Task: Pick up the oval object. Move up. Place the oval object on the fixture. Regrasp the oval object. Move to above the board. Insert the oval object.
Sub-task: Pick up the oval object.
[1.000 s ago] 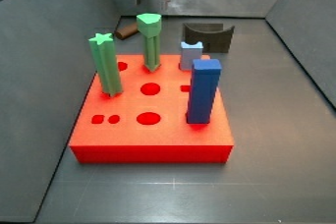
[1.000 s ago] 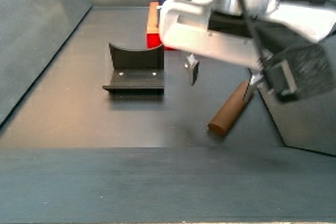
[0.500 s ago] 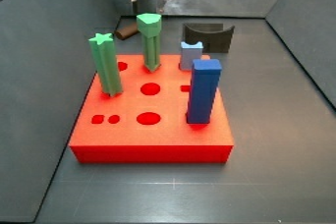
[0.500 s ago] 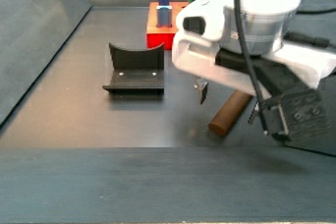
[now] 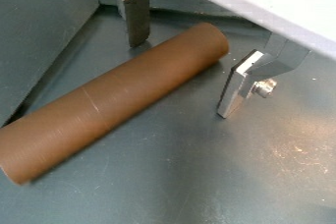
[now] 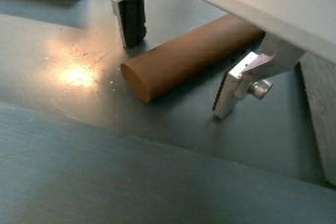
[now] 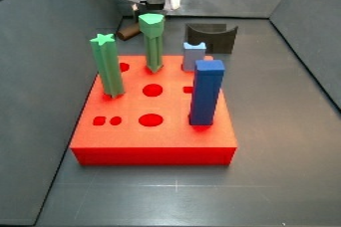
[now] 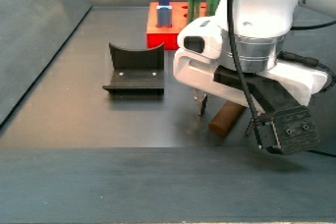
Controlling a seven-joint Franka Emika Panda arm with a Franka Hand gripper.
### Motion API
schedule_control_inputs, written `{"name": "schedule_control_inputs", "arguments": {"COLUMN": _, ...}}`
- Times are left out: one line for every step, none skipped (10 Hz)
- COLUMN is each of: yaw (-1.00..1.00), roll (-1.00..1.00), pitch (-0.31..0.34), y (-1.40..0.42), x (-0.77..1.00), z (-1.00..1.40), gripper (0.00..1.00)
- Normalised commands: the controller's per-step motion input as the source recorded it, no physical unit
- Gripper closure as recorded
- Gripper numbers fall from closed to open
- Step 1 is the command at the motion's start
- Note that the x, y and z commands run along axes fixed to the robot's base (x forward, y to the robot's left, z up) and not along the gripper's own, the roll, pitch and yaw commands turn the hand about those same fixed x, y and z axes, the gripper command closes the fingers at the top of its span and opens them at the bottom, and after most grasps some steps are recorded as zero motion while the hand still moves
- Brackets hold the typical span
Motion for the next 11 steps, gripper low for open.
{"name": "schedule_control_inputs", "arguments": {"yaw": 0.00, "roll": 0.00, "pitch": 0.000, "y": 0.00, "x": 0.00, "z": 0.00, "gripper": 1.00}}
{"name": "schedule_control_inputs", "arguments": {"yaw": 0.00, "roll": 0.00, "pitch": 0.000, "y": 0.00, "x": 0.00, "z": 0.00, "gripper": 1.00}}
{"name": "schedule_control_inputs", "arguments": {"yaw": 0.00, "roll": 0.00, "pitch": 0.000, "y": 0.00, "x": 0.00, "z": 0.00, "gripper": 1.00}}
{"name": "schedule_control_inputs", "arguments": {"yaw": 0.00, "roll": 0.00, "pitch": 0.000, "y": 0.00, "x": 0.00, "z": 0.00, "gripper": 1.00}}
{"name": "schedule_control_inputs", "arguments": {"yaw": 0.00, "roll": 0.00, "pitch": 0.000, "y": 0.00, "x": 0.00, "z": 0.00, "gripper": 1.00}}
{"name": "schedule_control_inputs", "arguments": {"yaw": 0.00, "roll": 0.00, "pitch": 0.000, "y": 0.00, "x": 0.00, "z": 0.00, "gripper": 1.00}}
{"name": "schedule_control_inputs", "arguments": {"yaw": 0.00, "roll": 0.00, "pitch": 0.000, "y": 0.00, "x": 0.00, "z": 0.00, "gripper": 1.00}}
{"name": "schedule_control_inputs", "arguments": {"yaw": 0.00, "roll": 0.00, "pitch": 0.000, "y": 0.00, "x": 0.00, "z": 0.00, "gripper": 1.00}}
{"name": "schedule_control_inputs", "arguments": {"yaw": 0.00, "roll": 0.00, "pitch": 0.000, "y": 0.00, "x": 0.00, "z": 0.00, "gripper": 1.00}}
{"name": "schedule_control_inputs", "arguments": {"yaw": 0.00, "roll": 0.00, "pitch": 0.000, "y": 0.00, "x": 0.00, "z": 0.00, "gripper": 1.00}}
{"name": "schedule_control_inputs", "arguments": {"yaw": 0.00, "roll": 0.00, "pitch": 0.000, "y": 0.00, "x": 0.00, "z": 0.00, "gripper": 1.00}}
